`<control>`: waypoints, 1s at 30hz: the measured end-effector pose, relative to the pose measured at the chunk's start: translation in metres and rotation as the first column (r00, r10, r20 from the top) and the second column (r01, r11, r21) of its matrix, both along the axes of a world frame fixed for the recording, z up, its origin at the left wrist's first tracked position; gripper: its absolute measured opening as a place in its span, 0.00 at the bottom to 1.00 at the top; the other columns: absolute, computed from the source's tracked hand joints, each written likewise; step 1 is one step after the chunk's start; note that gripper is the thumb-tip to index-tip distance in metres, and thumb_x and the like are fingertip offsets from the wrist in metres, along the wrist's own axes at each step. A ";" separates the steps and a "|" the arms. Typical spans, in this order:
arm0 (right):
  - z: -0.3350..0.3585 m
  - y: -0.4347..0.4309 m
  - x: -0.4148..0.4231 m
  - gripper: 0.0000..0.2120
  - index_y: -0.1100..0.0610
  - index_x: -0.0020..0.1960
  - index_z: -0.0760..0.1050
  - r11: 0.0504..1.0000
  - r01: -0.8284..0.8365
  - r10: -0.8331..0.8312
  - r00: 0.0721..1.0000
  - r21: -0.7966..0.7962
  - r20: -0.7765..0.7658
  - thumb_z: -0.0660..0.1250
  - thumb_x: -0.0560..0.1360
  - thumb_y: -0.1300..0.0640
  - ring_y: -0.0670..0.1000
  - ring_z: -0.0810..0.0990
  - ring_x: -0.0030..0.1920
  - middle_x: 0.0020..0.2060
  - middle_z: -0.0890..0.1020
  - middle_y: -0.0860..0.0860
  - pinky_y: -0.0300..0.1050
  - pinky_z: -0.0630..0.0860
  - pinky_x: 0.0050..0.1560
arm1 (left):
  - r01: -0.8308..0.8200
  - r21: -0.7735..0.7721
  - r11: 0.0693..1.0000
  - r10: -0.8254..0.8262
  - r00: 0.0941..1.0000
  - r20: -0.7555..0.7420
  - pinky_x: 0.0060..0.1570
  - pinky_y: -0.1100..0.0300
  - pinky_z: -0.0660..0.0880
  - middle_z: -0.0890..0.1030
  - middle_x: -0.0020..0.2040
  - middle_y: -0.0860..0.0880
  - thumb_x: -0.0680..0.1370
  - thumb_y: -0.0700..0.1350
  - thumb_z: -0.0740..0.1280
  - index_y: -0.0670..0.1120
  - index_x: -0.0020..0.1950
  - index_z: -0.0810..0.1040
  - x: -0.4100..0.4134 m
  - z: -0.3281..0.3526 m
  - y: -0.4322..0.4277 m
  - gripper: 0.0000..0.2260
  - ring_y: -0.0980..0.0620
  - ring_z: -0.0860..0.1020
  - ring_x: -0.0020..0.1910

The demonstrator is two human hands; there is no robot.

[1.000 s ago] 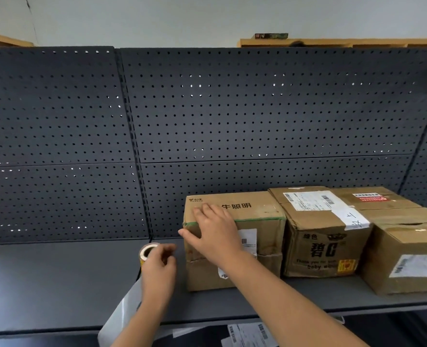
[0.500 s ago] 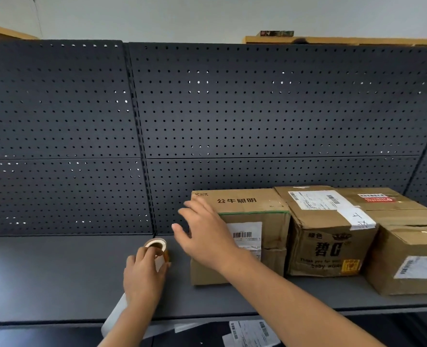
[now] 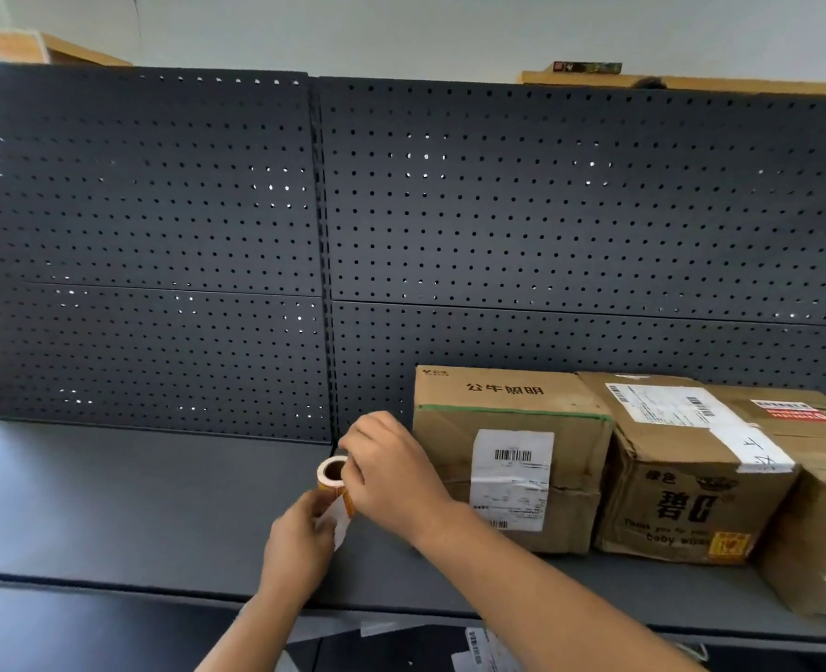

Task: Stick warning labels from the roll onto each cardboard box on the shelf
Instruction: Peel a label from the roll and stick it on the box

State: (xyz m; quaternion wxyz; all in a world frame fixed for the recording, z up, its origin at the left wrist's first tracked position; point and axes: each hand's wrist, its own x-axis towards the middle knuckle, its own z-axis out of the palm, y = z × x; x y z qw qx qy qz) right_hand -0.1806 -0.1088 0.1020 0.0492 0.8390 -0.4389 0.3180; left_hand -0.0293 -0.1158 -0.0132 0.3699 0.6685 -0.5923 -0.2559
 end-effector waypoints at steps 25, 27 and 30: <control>-0.100 -0.011 0.027 0.08 0.54 0.56 0.74 0.760 0.101 -0.374 0.876 0.642 0.304 0.62 0.84 0.50 0.56 0.82 0.50 0.49 0.84 0.55 0.53 0.78 0.48 | 0.092 -0.028 0.995 -0.094 0.993 -0.070 0.40 0.63 0.74 0.84 0.43 0.54 0.83 0.40 0.65 0.56 0.50 0.81 0.001 0.006 0.001 0.11 0.58 0.81 0.44; -0.099 -0.012 0.026 0.08 0.55 0.56 0.74 0.765 0.088 -0.363 0.876 0.638 0.316 0.62 0.84 0.51 0.56 0.81 0.49 0.48 0.83 0.55 0.53 0.76 0.47 | 0.111 -0.034 0.993 -0.113 0.991 -0.070 0.40 0.63 0.74 0.85 0.42 0.53 0.83 0.40 0.65 0.56 0.49 0.81 0.002 0.008 0.001 0.11 0.57 0.81 0.44; -0.099 -0.013 0.026 0.08 0.55 0.58 0.74 0.776 0.088 -0.330 0.900 0.625 0.283 0.60 0.85 0.53 0.53 0.76 0.46 0.46 0.80 0.53 0.48 0.72 0.44 | 0.128 -0.022 0.992 -0.129 0.989 -0.071 0.43 0.62 0.76 0.85 0.43 0.53 0.83 0.39 0.65 0.55 0.50 0.81 0.004 0.008 0.001 0.12 0.56 0.82 0.45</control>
